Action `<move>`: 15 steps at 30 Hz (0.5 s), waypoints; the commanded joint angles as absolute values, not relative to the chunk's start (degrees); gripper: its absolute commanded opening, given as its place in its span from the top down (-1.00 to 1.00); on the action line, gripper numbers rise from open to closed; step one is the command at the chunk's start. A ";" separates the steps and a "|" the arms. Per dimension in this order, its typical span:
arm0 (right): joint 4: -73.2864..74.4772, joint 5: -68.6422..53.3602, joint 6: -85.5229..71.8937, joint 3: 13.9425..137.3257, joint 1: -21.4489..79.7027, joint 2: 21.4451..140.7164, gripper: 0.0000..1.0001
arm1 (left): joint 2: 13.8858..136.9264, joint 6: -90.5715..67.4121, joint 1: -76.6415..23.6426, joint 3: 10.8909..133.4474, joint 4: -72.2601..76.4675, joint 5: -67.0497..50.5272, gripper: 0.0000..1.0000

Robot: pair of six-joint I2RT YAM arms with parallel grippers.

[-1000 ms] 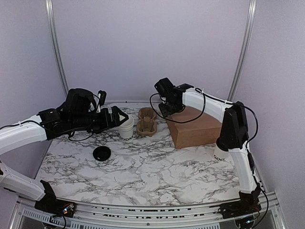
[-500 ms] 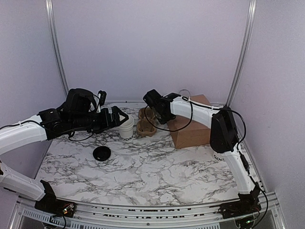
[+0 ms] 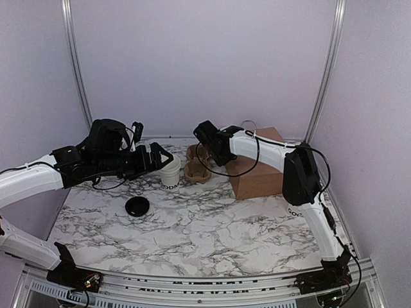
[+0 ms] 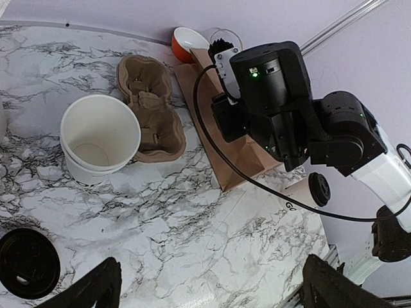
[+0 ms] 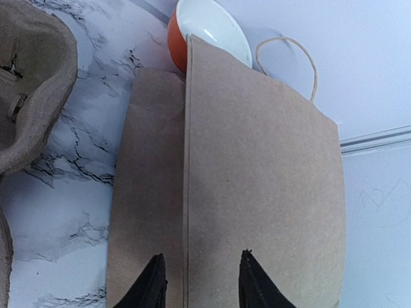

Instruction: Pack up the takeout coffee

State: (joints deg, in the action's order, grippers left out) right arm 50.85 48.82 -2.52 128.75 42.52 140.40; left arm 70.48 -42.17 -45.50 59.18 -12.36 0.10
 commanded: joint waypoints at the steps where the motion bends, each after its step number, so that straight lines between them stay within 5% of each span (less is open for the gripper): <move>1: 49.15 50.05 -1.56 129.78 42.55 142.35 0.32 | 70.31 -42.19 -45.70 60.20 -12.59 0.44 -0.98; 15: 48.41 51.16 0.05 131.56 42.54 144.51 0.46 | 70.50 -42.02 -45.70 60.46 -12.60 0.45 -0.98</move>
State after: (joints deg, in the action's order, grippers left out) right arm 49.52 49.45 -0.16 128.77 42.52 143.37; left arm 70.48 -42.22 -45.50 59.18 -12.36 0.10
